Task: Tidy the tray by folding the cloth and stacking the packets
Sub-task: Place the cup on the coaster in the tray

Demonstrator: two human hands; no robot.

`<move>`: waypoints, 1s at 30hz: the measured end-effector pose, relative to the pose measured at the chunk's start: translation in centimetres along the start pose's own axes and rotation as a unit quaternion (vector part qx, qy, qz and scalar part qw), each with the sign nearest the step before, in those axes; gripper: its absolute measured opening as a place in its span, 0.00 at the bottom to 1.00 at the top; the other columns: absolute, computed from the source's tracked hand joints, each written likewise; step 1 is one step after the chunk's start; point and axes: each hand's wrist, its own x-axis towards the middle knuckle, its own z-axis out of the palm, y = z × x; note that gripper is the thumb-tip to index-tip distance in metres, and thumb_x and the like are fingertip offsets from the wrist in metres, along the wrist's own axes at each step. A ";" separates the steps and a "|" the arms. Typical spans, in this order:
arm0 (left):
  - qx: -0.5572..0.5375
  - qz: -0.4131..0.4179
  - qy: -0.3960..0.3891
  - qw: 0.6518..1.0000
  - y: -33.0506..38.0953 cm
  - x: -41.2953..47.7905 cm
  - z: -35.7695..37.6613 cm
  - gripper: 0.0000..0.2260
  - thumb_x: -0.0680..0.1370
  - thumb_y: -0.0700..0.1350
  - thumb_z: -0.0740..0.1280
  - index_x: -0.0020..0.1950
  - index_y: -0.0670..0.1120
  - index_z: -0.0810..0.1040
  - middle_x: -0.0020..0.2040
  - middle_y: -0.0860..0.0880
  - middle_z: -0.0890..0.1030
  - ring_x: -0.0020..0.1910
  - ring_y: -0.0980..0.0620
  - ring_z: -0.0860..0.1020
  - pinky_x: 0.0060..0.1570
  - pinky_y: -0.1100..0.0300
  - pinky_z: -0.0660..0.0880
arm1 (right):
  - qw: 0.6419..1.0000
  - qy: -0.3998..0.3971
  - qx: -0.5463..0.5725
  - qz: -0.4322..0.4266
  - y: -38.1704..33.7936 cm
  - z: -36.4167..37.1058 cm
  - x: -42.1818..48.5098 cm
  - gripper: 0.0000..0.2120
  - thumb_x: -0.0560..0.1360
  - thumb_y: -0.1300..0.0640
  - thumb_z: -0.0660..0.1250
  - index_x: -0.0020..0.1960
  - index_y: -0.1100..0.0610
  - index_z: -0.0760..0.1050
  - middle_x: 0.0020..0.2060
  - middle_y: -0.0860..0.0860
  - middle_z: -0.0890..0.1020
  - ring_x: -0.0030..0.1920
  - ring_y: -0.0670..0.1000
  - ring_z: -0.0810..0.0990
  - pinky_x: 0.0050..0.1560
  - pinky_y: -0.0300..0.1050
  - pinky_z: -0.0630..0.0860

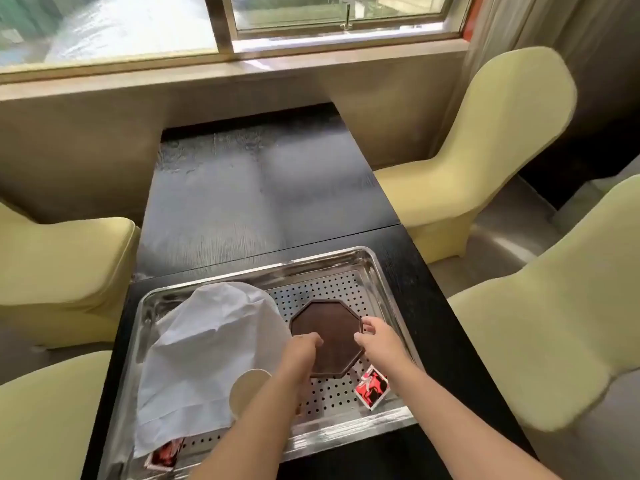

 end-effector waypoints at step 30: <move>-0.023 -0.012 0.115 0.993 -0.5 4.9 5.5 0.32 0.69 0.44 0.65 0.74 0.42 0.66 0.69 0.44 0.74 0.66 0.41 0.73 0.65 0.42 0.71 | 0.996 0.078 0.027 0.025 2.6 0.1 7.5 0.23 0.80 0.59 0.64 0.75 0.54 0.66 0.72 0.53 0.72 0.67 0.52 0.73 0.63 0.50 0.73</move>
